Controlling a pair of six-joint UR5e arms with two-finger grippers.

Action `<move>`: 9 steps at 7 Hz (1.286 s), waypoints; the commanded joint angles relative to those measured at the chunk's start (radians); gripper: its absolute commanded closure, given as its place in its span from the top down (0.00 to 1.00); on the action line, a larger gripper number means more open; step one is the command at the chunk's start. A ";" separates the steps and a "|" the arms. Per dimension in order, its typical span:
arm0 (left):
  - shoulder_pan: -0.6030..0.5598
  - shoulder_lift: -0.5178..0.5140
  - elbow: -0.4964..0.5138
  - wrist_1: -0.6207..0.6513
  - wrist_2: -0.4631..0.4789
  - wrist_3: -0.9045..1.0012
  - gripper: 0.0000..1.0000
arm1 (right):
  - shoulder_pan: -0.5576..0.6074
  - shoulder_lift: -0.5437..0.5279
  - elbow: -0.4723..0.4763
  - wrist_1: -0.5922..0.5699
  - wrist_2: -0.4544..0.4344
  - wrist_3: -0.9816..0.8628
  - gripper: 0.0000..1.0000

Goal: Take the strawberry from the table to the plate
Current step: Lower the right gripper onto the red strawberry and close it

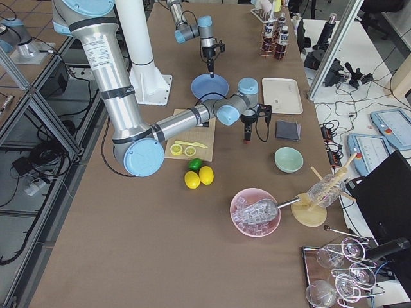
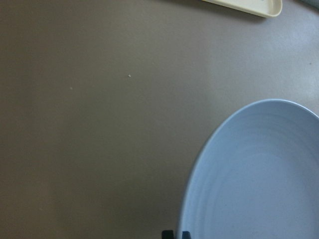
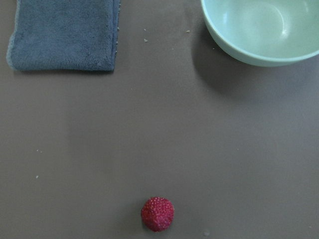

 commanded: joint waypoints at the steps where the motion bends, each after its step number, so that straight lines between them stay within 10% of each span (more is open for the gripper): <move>1: 0.043 0.001 0.005 -0.003 0.044 -0.010 0.00 | -0.022 0.004 -0.017 0.002 -0.006 0.002 1.00; 9: 0.043 0.013 -0.008 -0.003 0.045 -0.009 0.00 | -0.076 0.094 -0.239 0.132 -0.063 0.005 0.99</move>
